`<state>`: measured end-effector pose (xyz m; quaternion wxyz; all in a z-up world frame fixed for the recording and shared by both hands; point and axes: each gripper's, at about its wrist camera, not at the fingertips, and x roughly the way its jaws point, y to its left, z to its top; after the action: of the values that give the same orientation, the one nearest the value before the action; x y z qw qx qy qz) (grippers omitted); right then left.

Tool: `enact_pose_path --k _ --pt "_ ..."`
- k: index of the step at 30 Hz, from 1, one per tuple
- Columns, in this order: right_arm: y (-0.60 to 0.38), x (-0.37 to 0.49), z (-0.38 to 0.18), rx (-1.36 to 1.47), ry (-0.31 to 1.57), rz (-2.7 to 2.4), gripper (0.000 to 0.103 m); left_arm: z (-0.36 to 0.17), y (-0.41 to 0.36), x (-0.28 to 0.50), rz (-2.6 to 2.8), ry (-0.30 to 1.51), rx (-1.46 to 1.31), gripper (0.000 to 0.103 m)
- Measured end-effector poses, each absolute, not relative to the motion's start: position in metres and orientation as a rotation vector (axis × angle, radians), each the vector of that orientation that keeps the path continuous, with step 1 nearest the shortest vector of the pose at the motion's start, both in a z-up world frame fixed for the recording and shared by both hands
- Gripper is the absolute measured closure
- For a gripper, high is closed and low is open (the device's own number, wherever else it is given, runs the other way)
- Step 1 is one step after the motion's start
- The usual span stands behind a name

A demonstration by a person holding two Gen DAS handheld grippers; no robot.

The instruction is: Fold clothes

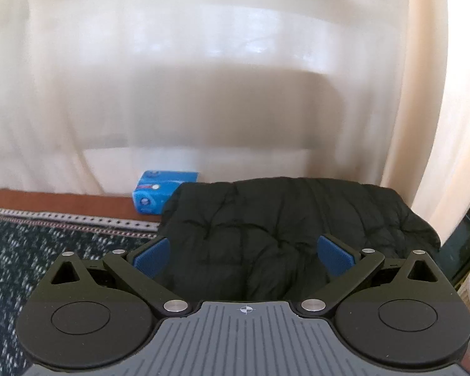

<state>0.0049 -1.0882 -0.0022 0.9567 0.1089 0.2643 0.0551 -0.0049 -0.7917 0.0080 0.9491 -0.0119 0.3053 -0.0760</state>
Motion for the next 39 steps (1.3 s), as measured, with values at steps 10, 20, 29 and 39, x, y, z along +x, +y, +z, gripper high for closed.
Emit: enact_pose_path --k 10,20,29,39 --pt "-1.083 -0.021 -0.006 0.061 0.631 0.122 0.001 0.003 -0.815 -0.032 -0.079 0.681 0.015 0.0" --pt "-1.087 -0.027 -0.01 0.038 0.704 0.129 0.001 -0.009 -0.824 -0.047 -0.083 0.761 0.038 0.0" --pt "-1.084 -0.032 -0.008 0.014 0.715 0.139 0.001 -0.012 -0.831 -0.055 -0.063 0.802 0.043 0.0" --pt "-1.083 -0.036 -0.007 0.015 0.713 0.145 0.001 -0.01 -0.838 -0.066 -0.079 0.809 0.057 0.0"
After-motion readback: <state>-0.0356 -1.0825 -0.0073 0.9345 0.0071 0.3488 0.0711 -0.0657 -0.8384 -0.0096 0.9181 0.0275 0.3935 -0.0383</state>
